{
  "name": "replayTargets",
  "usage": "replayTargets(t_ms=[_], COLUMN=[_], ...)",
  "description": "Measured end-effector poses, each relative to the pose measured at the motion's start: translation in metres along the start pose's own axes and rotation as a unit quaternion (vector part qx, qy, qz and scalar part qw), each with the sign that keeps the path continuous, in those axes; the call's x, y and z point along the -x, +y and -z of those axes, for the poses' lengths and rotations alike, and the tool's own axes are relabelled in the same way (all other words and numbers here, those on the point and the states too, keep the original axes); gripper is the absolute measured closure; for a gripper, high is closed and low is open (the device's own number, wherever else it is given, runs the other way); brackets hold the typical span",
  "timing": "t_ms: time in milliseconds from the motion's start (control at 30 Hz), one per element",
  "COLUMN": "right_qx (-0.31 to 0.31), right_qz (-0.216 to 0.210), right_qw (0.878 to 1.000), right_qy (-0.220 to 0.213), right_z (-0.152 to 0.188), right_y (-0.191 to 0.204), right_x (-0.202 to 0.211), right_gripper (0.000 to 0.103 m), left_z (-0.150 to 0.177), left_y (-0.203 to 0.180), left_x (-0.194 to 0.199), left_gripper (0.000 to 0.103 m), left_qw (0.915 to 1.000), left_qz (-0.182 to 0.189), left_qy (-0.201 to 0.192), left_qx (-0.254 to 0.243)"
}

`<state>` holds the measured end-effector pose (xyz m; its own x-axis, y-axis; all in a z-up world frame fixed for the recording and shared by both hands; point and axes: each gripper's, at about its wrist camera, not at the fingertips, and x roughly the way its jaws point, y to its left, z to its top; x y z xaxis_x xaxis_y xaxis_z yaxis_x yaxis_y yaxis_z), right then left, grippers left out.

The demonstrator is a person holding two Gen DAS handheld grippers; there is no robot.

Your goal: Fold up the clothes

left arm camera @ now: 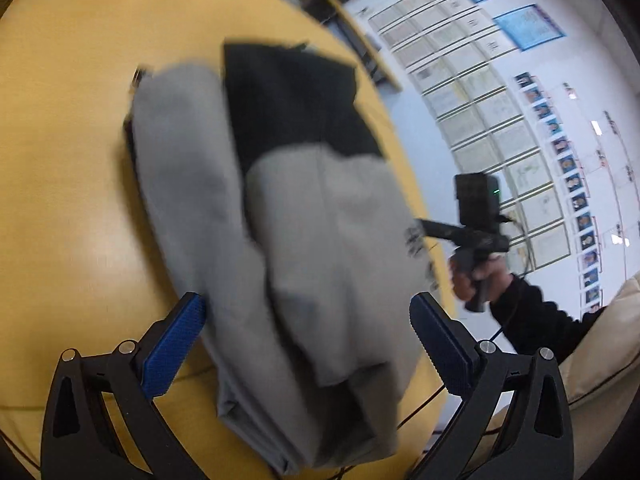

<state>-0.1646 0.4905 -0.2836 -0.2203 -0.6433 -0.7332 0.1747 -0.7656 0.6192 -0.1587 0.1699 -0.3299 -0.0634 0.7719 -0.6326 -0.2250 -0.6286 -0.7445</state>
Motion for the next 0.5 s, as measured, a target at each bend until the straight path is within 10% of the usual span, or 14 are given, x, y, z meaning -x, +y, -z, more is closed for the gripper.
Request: replayTargets(t_ms=[500], right_qx=[-0.063], right_qz=[-0.151], right_qw=[0.981], right_qy=[0.103], right_z=[0.011], right_y=[-0.018], right_x=[-0.049], right_gripper=[0.003], left_z=[0.022], left_y=[0.037], left_x=[-0.019], left_gripper=[0.0], left_qw=[0.9806], left_qz=[0.145], left_qy=[0.062], left_qx=[0.117])
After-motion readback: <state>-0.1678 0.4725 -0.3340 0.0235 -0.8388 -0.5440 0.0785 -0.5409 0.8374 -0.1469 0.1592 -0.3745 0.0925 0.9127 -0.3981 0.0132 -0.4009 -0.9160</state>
